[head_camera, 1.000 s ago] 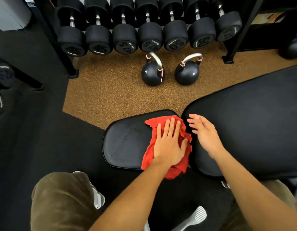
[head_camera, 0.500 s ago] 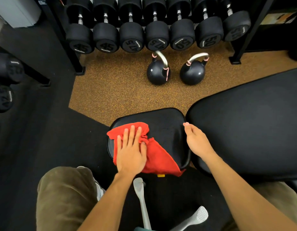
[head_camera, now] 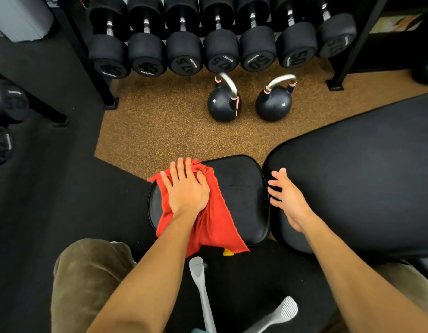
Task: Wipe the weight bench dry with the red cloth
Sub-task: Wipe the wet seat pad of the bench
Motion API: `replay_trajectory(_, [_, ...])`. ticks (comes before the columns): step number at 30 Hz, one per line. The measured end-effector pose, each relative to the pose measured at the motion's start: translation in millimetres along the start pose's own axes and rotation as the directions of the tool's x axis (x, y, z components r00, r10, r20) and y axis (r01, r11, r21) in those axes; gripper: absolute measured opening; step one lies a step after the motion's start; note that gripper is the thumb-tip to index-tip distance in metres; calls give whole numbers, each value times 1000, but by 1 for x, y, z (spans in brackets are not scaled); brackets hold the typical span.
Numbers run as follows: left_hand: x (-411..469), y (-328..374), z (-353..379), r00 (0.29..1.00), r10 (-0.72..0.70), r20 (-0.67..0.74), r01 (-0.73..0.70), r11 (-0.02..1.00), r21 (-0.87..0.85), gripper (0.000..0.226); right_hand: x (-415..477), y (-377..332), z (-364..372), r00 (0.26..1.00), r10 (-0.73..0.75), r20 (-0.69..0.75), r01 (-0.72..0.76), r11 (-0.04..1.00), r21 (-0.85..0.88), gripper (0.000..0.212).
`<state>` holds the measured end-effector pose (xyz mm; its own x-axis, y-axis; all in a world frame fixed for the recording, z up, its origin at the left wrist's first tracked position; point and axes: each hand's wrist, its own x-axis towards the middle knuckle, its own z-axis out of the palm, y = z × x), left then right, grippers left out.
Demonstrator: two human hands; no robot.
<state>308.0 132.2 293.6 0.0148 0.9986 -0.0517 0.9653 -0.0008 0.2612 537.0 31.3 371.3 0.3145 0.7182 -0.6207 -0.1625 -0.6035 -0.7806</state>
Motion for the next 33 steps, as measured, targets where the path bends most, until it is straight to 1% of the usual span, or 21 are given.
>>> replay_trajectory(3, [7, 19, 5, 995, 101, 24, -102, 994, 28, 66, 2, 2, -5, 1000, 4, -2, -4, 996, 93, 65])
replay_trajectory(6, [12, 43, 10, 977, 204, 62, -206, 978, 41, 69, 3, 7, -8, 1000, 0, 9, -2, 990, 143, 68])
replay_trajectory(9, [9, 71, 14, 943, 315, 104, -320, 947, 31, 70, 2, 11, -9, 1000, -9, 6, 8, 981, 192, 69])
replay_trajectory(12, [3, 95, 20, 892, 432, 131, -438, 899, 19, 70, 0, 13, -10, 1000, -12, -8, 14, 973, 231, 71])
replay_trajectory(14, [-2, 105, 23, 837, 523, 163, -534, 845, 26, 70, 1, 14, -11, 1000, -13, -25, 18, 970, 243, 72])
replay_trajectory(17, [-12, 110, 25, 710, 670, 219, -690, 723, 25, 66, 1, 14, -10, 997, 1, -79, 19, 967, 253, 73])
replay_trajectory(20, [-25, 105, 26, 593, 766, 249, -793, 609, 15, 64, 3, 14, -7, 989, 1, -145, 33, 972, 233, 71])
replay_trajectory(22, [-37, 100, 27, 536, 804, 258, -833, 554, 4, 63, 5, 16, -6, 983, 11, -185, 26, 980, 199, 69])
replay_trajectory(24, [-51, 93, 27, 501, 826, 257, -853, 521, -13, 62, 6, 21, -4, 977, 20, -212, 11, 990, 144, 67])
replay_trajectory(28, [-78, 74, 22, 473, 846, 246, -867, 497, -46, 60, -4, 33, -3, 978, 32, -208, -20, 998, 62, 71])
replay_trajectory(31, [-97, 53, 16, 434, 868, 241, -885, 461, -67, 58, -19, 42, -5, 985, 25, -171, -20, 999, 36, 77])
replay_trajectory(33, [-105, 37, 16, 422, 880, 218, -894, 443, -58, 56, -27, 47, -4, 986, 21, -166, -19, 1000, 15, 78])
